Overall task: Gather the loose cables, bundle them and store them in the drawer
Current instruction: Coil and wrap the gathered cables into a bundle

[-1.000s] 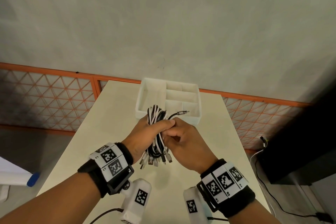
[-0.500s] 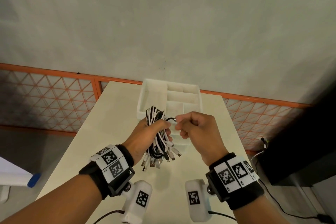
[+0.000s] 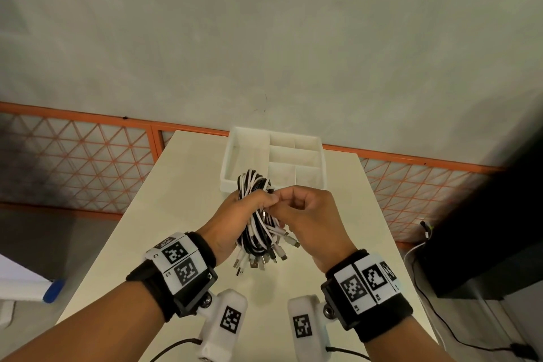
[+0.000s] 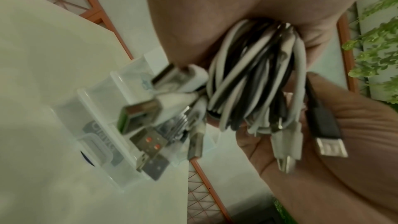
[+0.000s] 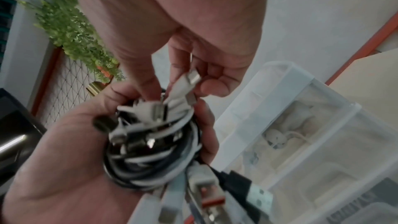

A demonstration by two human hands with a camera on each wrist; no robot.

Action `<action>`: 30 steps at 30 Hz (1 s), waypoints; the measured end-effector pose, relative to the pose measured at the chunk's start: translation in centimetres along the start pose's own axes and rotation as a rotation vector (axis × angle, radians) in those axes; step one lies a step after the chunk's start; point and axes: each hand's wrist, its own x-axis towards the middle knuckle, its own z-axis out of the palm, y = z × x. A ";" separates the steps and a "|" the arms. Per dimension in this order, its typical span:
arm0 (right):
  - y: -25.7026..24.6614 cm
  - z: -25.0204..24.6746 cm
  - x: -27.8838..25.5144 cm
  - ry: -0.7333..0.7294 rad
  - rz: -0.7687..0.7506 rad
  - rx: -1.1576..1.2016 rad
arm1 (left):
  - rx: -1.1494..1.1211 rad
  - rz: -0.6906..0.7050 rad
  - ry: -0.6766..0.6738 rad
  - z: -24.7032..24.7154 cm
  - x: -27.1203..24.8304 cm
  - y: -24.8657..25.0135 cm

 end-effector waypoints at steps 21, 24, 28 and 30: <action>1.9 0.5 -0.1 -0.329 0.067 0.021 | -0.136 -0.002 -0.002 0.5 0.0 -0.7; 2.5 1.2 0.0 -0.322 0.046 -0.033 | -0.154 -0.056 -0.006 0.8 -0.1 -0.9; 3.0 1.5 -0.4 -0.282 0.010 -0.027 | -0.098 -0.119 -0.025 0.6 -0.2 -1.4; 3.5 1.7 -0.5 -0.246 0.006 -0.042 | -0.031 -0.142 -0.030 0.5 -0.3 -1.4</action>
